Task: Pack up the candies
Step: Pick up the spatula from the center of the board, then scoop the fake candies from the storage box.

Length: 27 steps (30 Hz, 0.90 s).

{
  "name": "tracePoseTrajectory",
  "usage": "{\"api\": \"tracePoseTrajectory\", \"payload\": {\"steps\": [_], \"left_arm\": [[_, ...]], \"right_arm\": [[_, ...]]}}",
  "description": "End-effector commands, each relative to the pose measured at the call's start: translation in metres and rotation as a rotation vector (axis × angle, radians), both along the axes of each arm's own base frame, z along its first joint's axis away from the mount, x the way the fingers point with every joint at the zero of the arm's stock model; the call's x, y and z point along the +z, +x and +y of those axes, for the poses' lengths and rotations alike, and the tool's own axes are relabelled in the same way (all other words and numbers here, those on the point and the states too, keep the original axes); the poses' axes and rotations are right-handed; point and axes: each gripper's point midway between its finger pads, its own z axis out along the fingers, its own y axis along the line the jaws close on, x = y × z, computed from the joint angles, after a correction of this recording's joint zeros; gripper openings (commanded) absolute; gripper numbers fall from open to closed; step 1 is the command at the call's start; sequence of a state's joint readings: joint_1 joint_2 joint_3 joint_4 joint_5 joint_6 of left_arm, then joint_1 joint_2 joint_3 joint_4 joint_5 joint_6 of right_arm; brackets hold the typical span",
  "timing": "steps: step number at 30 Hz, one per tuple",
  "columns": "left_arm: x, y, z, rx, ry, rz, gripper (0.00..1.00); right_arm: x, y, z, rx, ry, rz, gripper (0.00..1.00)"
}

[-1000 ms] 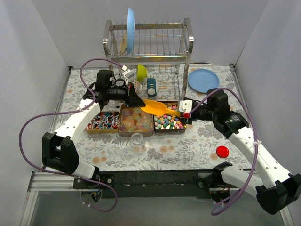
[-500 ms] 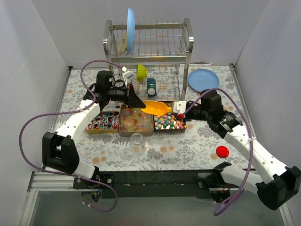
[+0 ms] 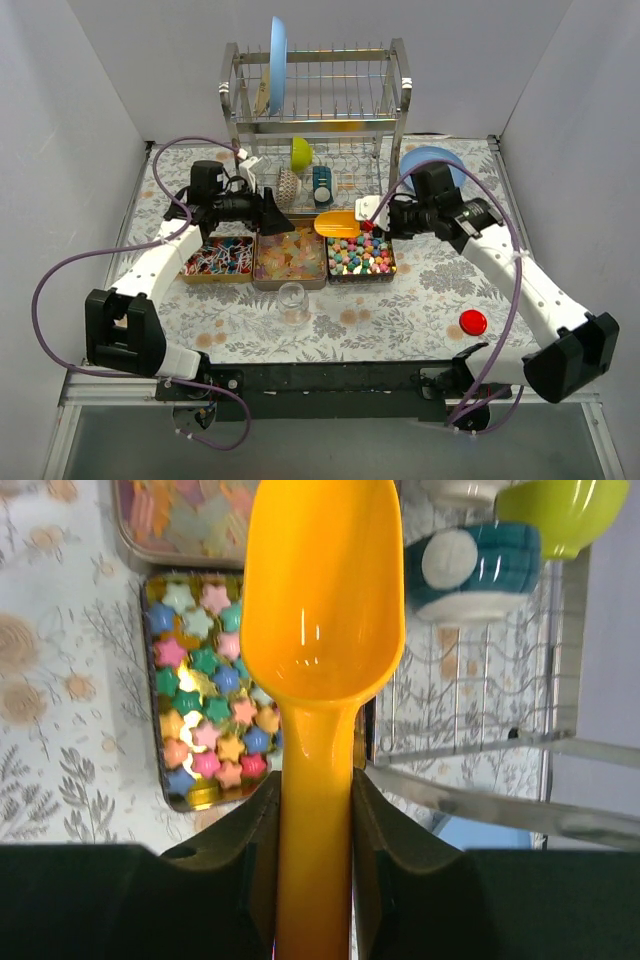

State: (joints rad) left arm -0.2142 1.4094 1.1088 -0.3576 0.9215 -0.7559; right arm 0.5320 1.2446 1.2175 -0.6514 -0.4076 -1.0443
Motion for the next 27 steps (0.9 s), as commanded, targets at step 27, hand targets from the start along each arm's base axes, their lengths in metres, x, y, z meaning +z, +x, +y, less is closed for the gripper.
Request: {"api": "tracePoseTrajectory", "payload": {"steps": [27], "left_arm": [[-0.069,-0.034,0.05,0.092,0.303,-0.117,0.54]], "right_arm": [[-0.053,0.103,-0.1,-0.046,-1.013,0.003,0.01]]}}
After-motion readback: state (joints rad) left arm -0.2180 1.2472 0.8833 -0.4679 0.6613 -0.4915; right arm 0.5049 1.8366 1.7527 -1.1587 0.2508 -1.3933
